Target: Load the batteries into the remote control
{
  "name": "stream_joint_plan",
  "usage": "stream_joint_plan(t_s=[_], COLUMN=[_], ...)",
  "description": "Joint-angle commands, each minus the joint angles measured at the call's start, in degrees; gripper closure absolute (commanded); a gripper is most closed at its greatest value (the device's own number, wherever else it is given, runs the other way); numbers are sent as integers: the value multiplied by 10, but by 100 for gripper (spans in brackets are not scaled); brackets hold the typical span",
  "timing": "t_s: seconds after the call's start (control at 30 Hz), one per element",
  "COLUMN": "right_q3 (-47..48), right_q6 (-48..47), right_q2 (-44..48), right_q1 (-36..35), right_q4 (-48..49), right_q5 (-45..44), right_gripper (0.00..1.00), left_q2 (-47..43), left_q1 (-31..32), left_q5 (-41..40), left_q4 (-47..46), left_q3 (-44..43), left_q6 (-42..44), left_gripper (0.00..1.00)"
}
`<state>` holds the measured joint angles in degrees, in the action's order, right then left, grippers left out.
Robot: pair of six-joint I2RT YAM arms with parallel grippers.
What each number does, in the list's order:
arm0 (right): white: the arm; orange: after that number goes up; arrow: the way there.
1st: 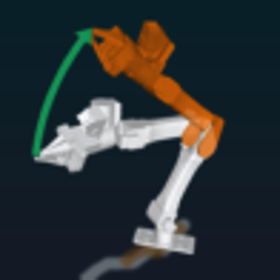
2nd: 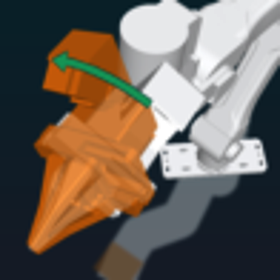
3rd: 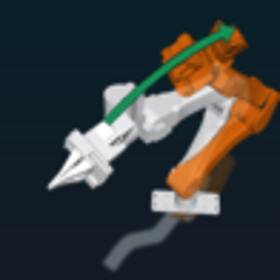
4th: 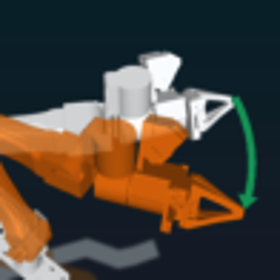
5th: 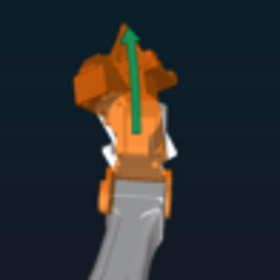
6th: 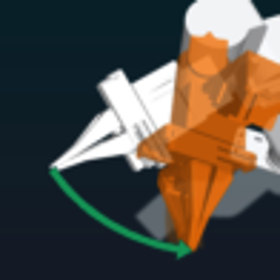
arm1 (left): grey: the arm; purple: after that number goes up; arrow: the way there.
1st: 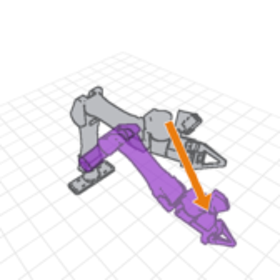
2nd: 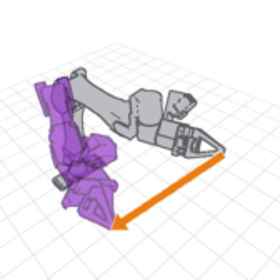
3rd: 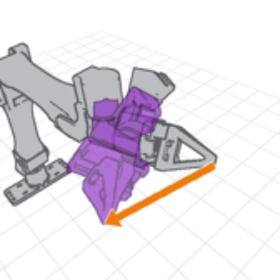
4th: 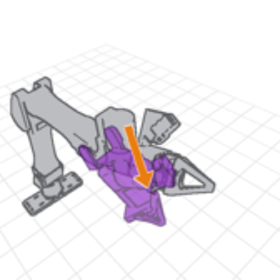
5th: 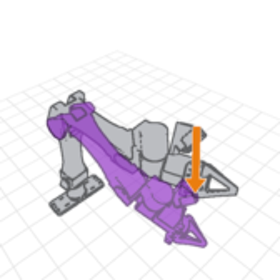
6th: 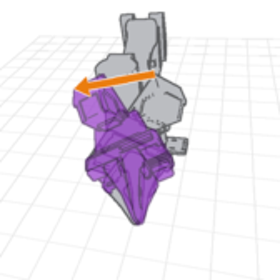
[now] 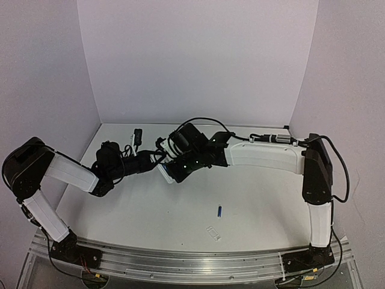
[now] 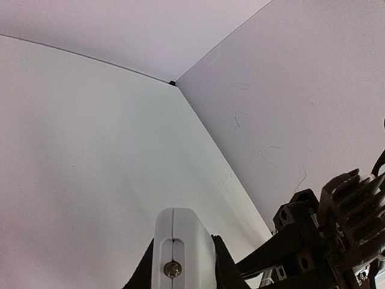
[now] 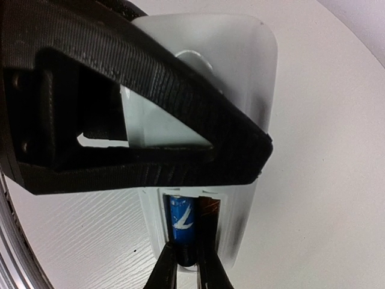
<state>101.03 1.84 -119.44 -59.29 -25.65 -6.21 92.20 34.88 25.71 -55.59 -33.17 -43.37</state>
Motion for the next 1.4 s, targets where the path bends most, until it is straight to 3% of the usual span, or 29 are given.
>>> stream_joint_plan(t_s=[0.0, 0.77, 0.97, 1.37], right_q3=[10, -57, -58, -106], right_q6=[-4, 7, 7, -1], right_q2=[-49, 33, 52, 145], right_q1=[-4, -5, -4, 0], right_q4=[188, 186, 172, 117], right_q5=[-1, 3, 12, 54], right_gripper=[88, 86, 81, 69], left_q2=[-32, -38, -12, -12], left_q1=[66, 57, 49, 33], left_q5=[191, 73, 75, 87], left_q4=[-180, -113, -152, -146], left_q3=[-43, -22, -12, -4], left_q6=[-95, -98, -121, -119], left_gripper=[100, 100, 100, 100])
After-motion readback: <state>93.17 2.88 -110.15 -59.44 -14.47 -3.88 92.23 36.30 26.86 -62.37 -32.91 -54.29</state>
